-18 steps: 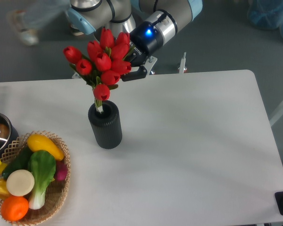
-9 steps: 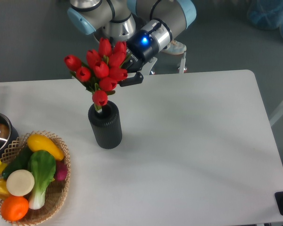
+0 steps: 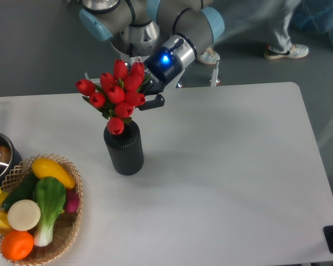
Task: Insert the flowers into the vase
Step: 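Lower the tulip stems down into the black vase opening, then open the gripper to release the tulips in the vase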
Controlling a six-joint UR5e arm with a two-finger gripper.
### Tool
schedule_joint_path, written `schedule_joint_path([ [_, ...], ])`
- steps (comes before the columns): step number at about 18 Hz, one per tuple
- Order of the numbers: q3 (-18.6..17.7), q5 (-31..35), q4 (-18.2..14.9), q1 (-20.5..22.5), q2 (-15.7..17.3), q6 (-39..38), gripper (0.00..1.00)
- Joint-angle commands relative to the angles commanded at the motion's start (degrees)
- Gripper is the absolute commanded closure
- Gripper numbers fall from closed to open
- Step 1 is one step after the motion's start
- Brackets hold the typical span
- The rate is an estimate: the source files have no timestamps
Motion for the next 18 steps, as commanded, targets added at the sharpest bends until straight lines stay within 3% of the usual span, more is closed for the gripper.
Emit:
schedule_joint_path([
  [3,0.1,1.6,0.0,0.0,-1.8,1.9,0.87],
  [7,0.0,3.2,-0.1,0.0,-2.3,2.6,0.64],
  [10,0.0,4.1,-0.1,0.0,-2.8,2.6,0.31],
  [11,0.1,4.1,-0.1,0.0,-2.9,2.6,0.11],
  [12,0.1,4.1,-0.1,0.0,-3.0,2.6,0.0],
  [18,0.3,4.8,-0.2,0.3,-2.3,2.1,0.0],
])
